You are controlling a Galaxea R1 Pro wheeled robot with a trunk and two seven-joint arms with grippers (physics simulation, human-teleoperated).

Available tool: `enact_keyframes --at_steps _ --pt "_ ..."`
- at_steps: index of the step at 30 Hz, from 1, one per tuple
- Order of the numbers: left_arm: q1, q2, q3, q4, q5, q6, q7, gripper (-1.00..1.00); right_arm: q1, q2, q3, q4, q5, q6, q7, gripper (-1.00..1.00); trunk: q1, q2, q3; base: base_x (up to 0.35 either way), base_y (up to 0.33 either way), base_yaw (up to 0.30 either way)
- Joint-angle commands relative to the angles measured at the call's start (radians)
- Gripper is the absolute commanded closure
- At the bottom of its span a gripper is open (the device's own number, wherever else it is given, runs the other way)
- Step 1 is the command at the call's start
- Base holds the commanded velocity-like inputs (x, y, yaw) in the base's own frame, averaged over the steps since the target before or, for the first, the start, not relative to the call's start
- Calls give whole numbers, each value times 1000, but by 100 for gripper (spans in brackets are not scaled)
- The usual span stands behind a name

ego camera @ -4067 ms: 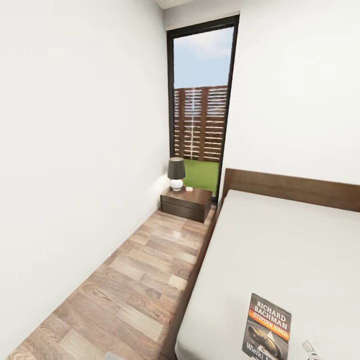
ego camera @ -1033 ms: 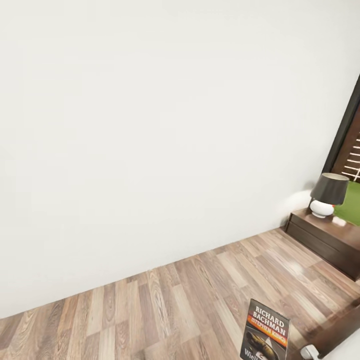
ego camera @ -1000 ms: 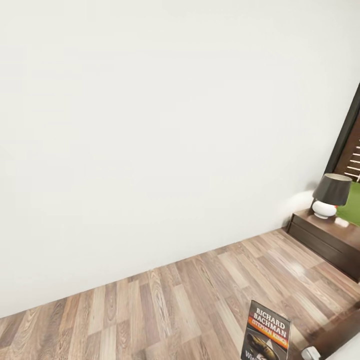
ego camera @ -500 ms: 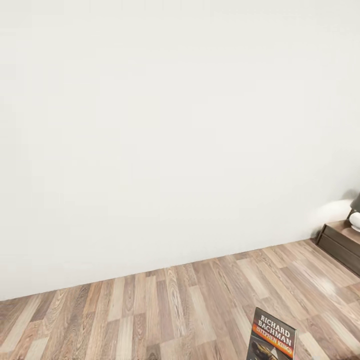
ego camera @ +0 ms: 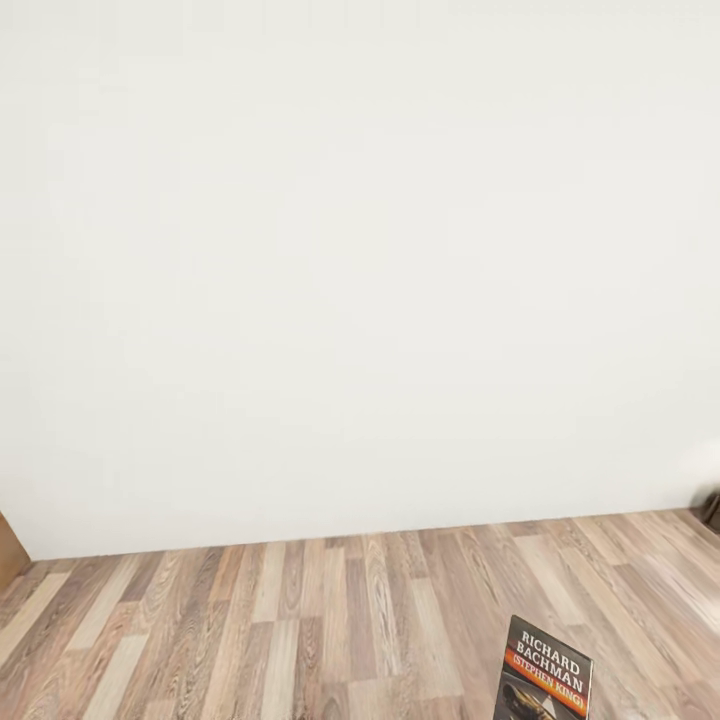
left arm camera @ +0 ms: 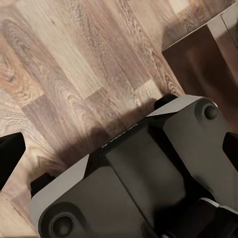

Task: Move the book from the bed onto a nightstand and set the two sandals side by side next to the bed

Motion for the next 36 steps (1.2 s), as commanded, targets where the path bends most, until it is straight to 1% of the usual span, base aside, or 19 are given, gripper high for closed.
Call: enact_keyframes --at_steps 1,12,17,22,36 --pt "-1 0 -8 1 4 -6 -1 -100 0 -1 4 -1 -11 9 3 100 0 -1 0 0 0 293" --pt "-1 -1 -8 1 5 -6 31 -100 0 -1 4 -1 -11 9 3 100 0 -1 0 0 0 290" --pt "-1 -1 -8 1 5 -6 33 -100 0 -1 4 -1 -11 9 3 100 0 -1 0 24 0 112" --pt "-1 -1 -8 1 5 -7 33 -100 0 -1 4 -1 -11 9 4 100 0 -1 0 244 0 12" --pt "-1 -1 -8 1 5 -7 33 -100 0 -1 4 0 -11 9 3 100 0 -1 0 318 0 1"
